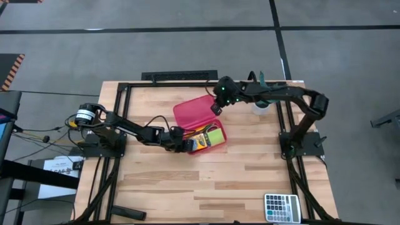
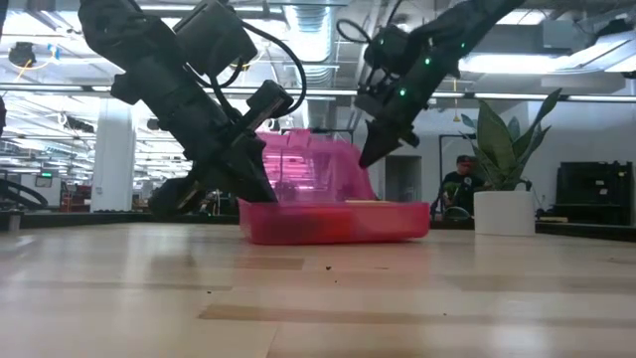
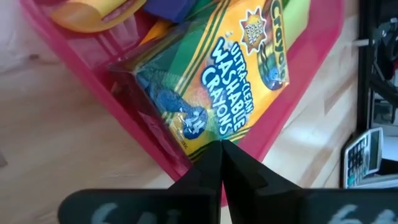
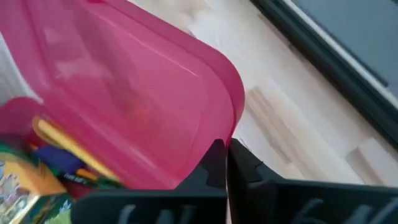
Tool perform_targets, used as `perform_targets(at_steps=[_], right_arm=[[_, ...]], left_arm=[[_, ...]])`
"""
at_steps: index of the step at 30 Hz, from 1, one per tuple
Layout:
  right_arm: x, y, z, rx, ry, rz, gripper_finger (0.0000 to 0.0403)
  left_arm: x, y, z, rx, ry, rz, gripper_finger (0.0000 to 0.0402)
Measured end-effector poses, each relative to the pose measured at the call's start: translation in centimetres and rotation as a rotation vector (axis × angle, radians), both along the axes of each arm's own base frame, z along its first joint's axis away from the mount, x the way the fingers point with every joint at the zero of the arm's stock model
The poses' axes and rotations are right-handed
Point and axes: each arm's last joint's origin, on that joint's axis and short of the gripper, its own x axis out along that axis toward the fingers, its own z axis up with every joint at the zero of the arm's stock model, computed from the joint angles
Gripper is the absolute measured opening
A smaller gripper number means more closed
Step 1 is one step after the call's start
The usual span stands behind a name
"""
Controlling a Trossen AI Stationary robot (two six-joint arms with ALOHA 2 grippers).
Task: Pack school essentials
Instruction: Close the supply box
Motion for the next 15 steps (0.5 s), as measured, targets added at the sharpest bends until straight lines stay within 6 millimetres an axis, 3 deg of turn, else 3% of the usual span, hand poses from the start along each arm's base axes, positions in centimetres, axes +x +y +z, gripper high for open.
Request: perform_targets(at_steps=[5, 10, 15], right_arm=[[0.2, 2.3, 1.3, -0.086, 0.03, 0.045, 0.0007], [0.1, 3.6, 1.3, -0.119, 0.096, 0.046, 0.0006], [0.4, 4.2, 0.8, -0.116, 0.127, 0.06, 0.0006]], left_arm=[[0.0, 0.1, 0.0, 0.009, 0.001, 0.016, 0.0], [0.1, 0.1, 0.2, 0.016, -0.026, 0.023, 0.0], [0.3, 0.2, 2.7, 0.069, -0.171, 0.032, 0.0005]])
